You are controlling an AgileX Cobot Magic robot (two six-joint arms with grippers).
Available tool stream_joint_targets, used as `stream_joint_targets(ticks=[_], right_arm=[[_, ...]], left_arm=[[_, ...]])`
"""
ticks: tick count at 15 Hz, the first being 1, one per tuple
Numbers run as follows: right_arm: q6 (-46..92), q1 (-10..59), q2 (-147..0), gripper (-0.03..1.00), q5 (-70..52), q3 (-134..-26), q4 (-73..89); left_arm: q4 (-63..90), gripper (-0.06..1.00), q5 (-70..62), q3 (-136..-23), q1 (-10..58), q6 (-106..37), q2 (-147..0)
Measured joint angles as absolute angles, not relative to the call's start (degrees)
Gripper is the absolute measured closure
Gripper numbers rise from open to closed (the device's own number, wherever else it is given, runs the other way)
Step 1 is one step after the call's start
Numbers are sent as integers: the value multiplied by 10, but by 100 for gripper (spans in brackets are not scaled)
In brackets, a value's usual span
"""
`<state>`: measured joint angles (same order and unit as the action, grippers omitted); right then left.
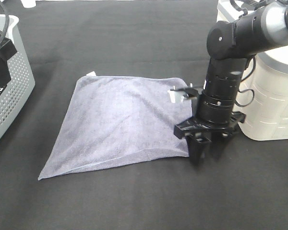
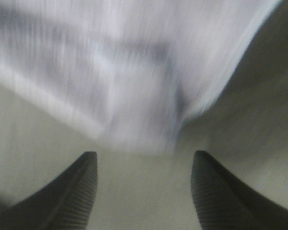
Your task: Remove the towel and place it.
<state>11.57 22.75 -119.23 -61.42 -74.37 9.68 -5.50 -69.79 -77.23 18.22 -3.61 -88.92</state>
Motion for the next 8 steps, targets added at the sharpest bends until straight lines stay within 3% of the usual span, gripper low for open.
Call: stream_joint_targets(ticks=[2,8], right_arm=[[120,227,-1183,45,-659,-744,101],[148,227,-1150,47,-446,-744,174]], left_arm=[[-62,42,-698,-772,182,-36,-889],[-64,42,-698,-772,182,-36,-889]])
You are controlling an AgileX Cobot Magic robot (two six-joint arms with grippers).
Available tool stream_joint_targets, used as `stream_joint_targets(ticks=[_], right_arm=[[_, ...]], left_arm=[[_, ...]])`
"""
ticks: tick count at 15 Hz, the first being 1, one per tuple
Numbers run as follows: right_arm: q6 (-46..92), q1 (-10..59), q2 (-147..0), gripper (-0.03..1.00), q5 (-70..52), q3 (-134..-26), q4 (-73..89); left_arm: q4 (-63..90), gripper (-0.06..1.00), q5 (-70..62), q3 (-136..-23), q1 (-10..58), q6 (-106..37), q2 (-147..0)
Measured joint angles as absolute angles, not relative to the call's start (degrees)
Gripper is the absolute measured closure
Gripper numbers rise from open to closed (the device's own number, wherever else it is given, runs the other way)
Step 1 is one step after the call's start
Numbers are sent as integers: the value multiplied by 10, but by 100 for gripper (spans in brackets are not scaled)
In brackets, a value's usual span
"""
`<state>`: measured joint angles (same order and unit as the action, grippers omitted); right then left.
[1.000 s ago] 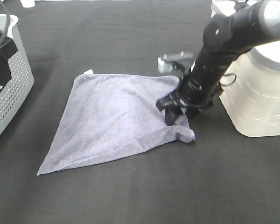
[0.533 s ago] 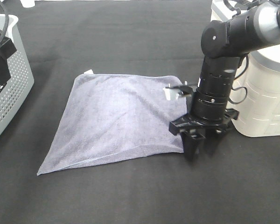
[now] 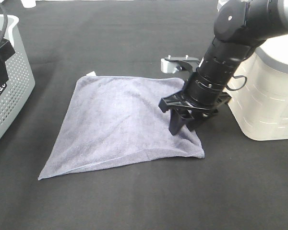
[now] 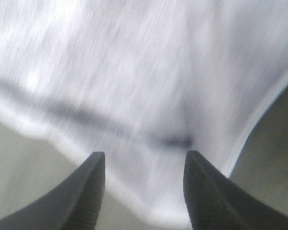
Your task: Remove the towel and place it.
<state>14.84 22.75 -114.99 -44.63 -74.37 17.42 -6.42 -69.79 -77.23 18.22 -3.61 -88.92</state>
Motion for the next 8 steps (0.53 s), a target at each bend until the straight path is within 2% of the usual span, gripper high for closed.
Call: stream_joint_targets(ticks=[3,8], right_arm=[[152,227,-1168,51,-395,-744,175],[162,227,-1206,52,-423,-744,176]], left_arm=[[-64,42,-698,-772,182,-36,-889],[-64,42,-698,-772,182,-36,-889]])
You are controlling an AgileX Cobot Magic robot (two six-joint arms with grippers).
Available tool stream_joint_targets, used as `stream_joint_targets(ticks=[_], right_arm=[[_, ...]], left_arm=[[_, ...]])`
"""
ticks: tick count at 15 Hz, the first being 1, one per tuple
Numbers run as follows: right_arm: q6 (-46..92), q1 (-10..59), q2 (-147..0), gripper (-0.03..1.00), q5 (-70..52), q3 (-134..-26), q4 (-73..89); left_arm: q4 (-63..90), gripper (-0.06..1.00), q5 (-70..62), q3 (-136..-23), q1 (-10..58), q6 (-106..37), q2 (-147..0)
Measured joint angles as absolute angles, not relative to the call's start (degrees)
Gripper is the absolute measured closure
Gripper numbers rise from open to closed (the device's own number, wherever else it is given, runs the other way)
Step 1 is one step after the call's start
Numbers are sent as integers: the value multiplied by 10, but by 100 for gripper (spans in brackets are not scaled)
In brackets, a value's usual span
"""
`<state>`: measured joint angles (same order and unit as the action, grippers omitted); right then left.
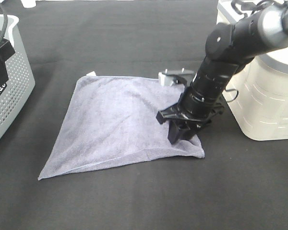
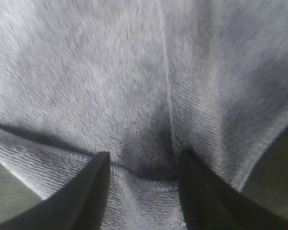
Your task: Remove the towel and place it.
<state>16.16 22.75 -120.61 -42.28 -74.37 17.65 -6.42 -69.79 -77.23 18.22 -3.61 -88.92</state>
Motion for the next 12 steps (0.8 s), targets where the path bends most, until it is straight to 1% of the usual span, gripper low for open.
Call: stream_joint_targets(ticks=[3,5,9,12], right_arm=[[166,227,-1208,52,-441,-742,174],[176,227,-1209,52,-516,-731,172],[184,227,-1214,65,-617,-728,172],[193,227,-1213,66,-685,-728,176]], left_arm=[[-64,42,-698,-772,182,-36,-889],[-64,42,-698,-772,182,-36,-889],[-64,42,-698,-772,182,-36,-889],[-65,42,-698,-772,182,-37,-889]])
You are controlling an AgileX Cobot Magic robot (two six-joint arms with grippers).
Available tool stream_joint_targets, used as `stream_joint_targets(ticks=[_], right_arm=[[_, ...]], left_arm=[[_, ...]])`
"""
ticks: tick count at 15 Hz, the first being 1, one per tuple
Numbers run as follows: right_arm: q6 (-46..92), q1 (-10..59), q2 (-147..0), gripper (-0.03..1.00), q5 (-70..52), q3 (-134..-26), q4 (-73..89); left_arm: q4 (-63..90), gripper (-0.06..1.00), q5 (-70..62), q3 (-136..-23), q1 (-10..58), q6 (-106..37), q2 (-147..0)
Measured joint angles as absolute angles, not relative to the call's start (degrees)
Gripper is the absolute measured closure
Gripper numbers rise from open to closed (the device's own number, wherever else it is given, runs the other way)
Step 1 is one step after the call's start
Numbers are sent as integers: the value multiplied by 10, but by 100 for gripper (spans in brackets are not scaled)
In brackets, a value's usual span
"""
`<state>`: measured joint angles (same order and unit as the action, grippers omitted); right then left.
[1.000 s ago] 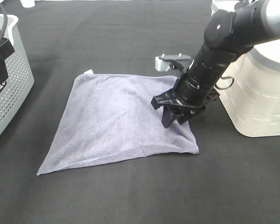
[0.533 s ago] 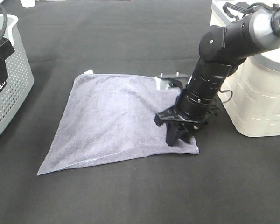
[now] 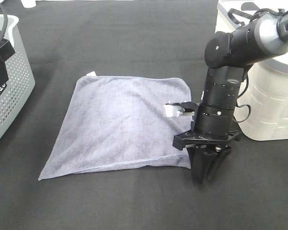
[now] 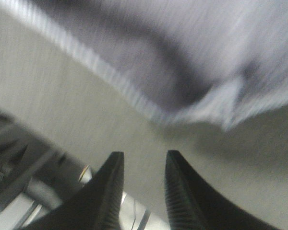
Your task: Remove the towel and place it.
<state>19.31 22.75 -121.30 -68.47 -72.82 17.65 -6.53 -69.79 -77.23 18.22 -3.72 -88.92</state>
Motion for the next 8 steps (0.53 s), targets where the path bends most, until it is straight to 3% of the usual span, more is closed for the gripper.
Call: stream_joint_targets(ticks=[4,8], right_arm=[[217,227,-1145,66,-656,-725,192],[393,227,-1130,66,-595,-705,272]], left_arm=[[-69,42,-698,-772,182,-40,-889],[-69,42,-698,-772,182,-40,-889]])
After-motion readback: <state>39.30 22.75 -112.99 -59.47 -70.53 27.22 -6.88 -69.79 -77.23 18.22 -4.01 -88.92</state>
